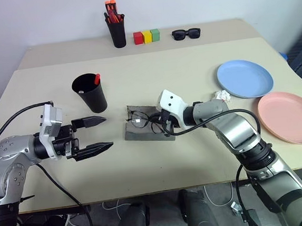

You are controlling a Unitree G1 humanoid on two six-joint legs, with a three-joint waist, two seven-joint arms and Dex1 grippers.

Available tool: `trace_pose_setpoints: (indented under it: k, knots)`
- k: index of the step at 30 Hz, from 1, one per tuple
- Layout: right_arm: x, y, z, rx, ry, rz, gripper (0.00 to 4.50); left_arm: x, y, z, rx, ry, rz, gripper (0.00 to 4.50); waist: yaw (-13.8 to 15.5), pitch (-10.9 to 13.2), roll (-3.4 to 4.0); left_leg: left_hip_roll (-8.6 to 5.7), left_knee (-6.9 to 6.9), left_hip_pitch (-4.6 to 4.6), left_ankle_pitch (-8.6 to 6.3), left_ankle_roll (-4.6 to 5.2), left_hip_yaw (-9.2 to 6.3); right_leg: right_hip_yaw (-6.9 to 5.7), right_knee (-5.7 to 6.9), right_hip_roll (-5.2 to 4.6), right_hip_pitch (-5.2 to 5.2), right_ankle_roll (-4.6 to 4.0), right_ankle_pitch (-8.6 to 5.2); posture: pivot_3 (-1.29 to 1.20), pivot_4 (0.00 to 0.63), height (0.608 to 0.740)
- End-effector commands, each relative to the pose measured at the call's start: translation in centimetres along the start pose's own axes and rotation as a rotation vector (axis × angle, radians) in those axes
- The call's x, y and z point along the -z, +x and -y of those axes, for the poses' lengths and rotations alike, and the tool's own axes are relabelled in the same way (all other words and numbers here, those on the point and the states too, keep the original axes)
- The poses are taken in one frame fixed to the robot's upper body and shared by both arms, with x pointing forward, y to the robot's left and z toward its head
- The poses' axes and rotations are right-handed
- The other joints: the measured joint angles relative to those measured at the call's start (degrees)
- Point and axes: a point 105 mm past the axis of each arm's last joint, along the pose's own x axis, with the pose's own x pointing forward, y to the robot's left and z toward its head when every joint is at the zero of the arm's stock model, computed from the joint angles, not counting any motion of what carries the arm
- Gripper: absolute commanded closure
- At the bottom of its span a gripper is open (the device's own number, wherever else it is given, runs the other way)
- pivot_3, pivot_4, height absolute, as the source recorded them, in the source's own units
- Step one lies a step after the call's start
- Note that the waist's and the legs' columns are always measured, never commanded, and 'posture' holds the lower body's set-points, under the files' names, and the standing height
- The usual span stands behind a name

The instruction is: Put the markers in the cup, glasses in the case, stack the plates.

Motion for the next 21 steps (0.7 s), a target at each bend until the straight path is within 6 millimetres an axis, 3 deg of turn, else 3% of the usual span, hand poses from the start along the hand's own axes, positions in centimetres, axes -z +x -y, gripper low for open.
trace_pose_setpoints:
  k: [1, 6, 15, 21]
  knots:
    - [0.0, -0.1, 0.4, 0.032, -0.103, -0.016, 4.48, -1.3, -0.2, 0.0, -0.007, 0.064, 0.022, 0.00, 0.00, 0.00, 0.00, 0.00, 0.00, 0.00, 0.00, 0.00, 0.00, 0.00, 0.00, 0.00, 0.00, 0.00, 0.00, 0.00, 0.150, 0.740]
    - [0.0, -0.2, -0.1, -0.007, -0.095, 0.002, 4.48, -1.2, -0.1, -0.3, -0.017, 0.071, 0.019, 0.00, 0.02, 0.00, 0.00, 0.00, 0.00, 0.00, 0.00, 0.00, 0.01, 0.00, -0.01, 0.00, 0.00, 0.00, 0.00, 0.00, 0.150, 0.740]
    - [-1.2, -0.7, 1.2, 0.061, -0.082, 0.059, 0.04, -1.0, 0.1, -0.4, -0.012, 0.068, 0.010, 0.00, 0.03, 0.00, 0.00, 0.00, 0.00, 0.00, 0.00, 0.00, 0.00, 0.00, 0.00, 0.00, 0.00, 0.00, 0.00, 0.00, 0.150, 0.740]
    - [-6.9, -4.2, 3.9, 0.155, 0.040, 0.420, 0.04, -2.1, 1.6, -2.8, -0.094, 0.101, 0.059, 0.00, 0.36, 0.00, -0.01, 0.00, 0.00, 0.00, 0.02, -0.03, -0.03, -0.01, 0.00, 0.00, 0.02, -0.02, 0.03, 0.00, 0.150, 0.740]
